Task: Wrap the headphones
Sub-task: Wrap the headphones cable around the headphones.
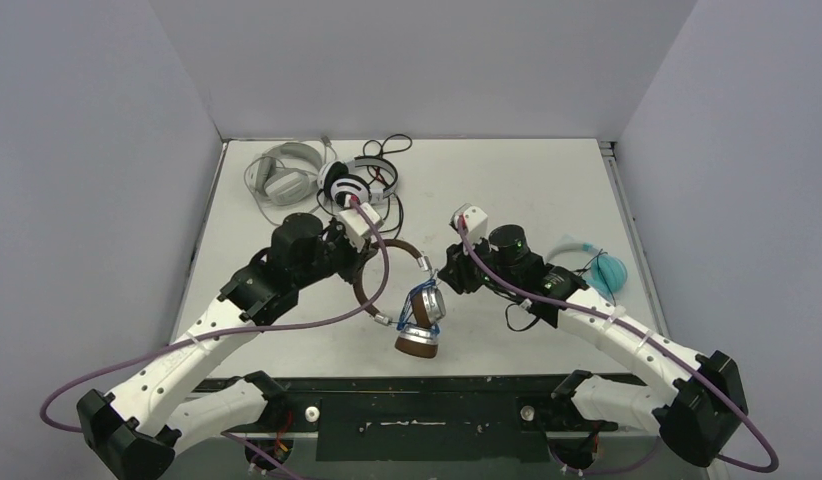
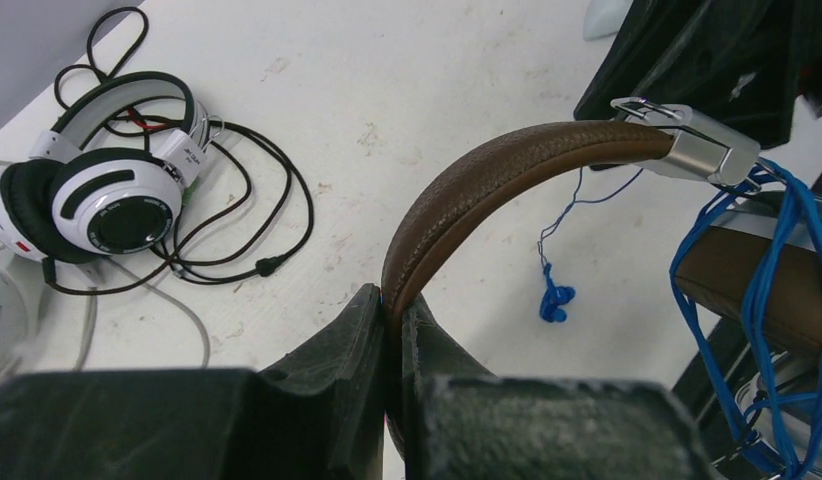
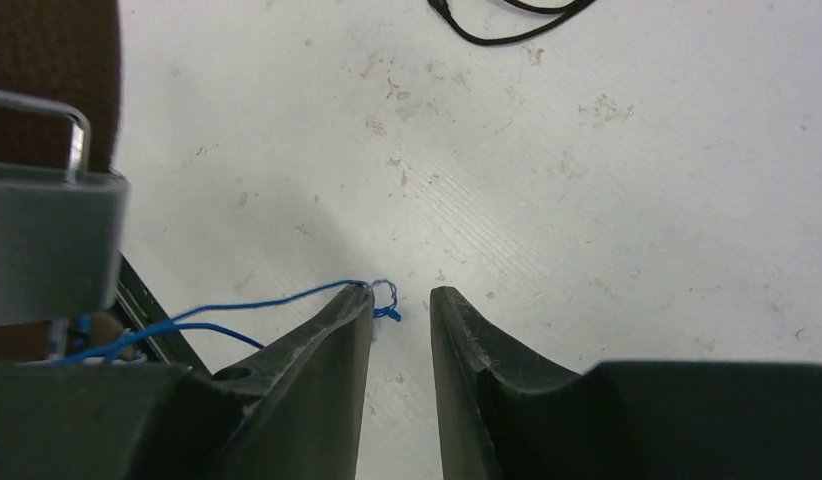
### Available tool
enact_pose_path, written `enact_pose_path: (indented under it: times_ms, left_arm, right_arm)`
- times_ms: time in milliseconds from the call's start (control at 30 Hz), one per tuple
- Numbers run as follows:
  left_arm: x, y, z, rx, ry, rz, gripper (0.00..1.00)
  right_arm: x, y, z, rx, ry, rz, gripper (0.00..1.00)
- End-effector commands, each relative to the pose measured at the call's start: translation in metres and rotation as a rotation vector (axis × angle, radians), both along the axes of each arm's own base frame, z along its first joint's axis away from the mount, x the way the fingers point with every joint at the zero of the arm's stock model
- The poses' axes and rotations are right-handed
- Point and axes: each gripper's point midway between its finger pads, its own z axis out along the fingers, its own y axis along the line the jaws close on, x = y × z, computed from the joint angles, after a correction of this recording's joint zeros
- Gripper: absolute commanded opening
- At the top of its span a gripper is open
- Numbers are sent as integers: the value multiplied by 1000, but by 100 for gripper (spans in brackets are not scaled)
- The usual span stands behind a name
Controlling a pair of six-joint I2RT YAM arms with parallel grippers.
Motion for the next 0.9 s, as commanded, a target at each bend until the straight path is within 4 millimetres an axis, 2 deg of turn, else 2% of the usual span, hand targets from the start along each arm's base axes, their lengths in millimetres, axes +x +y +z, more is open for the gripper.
enact_pose_path:
  times_ms: [0,100,267,400,600,867]
  left_arm:
    - [-10,-8,72,-261,39,60,0]
    - [-15,-9,97,-346,58,79,0]
    - [-21,-7,139,-489,60,99,0]
    - [-18,-1,168,-575,70,162,0]
    - [-17,2,197,-636,82,193,0]
    - [-17,-7,217,-671,106,163,0]
  right_arm:
    - [6,3,32,123,-123,-2,31]
    - [1,5,41,199,-173,21,36]
    - [-10,4,42,277,-208,45,45]
    - [-16,0,45,352,-246,29,51]
    - [-17,-11,42,393,-272,-30,56]
    - [-28,-17,51,430,-332,-2,68]
